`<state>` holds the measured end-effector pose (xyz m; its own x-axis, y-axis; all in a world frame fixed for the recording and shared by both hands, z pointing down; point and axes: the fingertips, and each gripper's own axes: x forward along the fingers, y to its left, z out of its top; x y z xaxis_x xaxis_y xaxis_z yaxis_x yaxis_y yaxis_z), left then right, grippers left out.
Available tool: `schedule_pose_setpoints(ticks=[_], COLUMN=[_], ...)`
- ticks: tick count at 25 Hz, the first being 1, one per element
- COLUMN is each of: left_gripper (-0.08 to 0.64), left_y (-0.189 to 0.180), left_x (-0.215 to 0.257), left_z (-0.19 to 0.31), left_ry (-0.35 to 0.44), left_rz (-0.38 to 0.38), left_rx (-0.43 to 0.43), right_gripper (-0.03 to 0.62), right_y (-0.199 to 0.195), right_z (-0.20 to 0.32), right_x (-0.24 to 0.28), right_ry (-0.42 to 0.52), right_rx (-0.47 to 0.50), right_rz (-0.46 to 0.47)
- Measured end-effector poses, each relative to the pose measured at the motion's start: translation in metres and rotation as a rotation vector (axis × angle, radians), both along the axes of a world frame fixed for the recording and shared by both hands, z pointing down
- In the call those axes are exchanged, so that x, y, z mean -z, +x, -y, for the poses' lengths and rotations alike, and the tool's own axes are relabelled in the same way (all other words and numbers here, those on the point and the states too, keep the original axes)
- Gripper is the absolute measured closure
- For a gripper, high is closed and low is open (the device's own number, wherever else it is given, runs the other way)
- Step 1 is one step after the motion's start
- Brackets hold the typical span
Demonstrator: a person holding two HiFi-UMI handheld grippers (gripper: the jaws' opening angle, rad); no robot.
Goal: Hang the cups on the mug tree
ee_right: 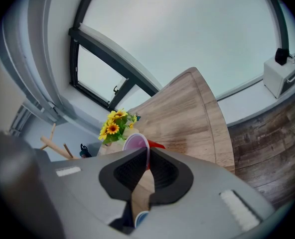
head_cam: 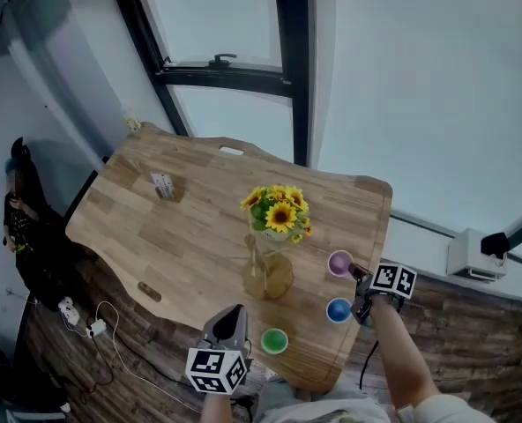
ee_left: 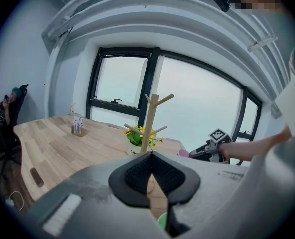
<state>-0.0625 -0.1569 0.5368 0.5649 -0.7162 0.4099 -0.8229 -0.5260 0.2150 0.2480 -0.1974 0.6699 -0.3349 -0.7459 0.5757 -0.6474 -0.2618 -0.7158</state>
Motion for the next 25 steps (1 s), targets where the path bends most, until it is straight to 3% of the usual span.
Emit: schedule_pose_setpoints(ticks=[25], left_gripper=[0.558], left_y=[-0.018], left_x=[0.029], left_z=[-0.009], left_ry=[0.065], left_rz=[-0.007], left_rx=[0.026], right_gripper=[0.574], right_y=[-0.040], right_z=[0.048], right_x=[0.163], right_ry=[0.360], right_rx=[0.089], right_rz=[-0.085])
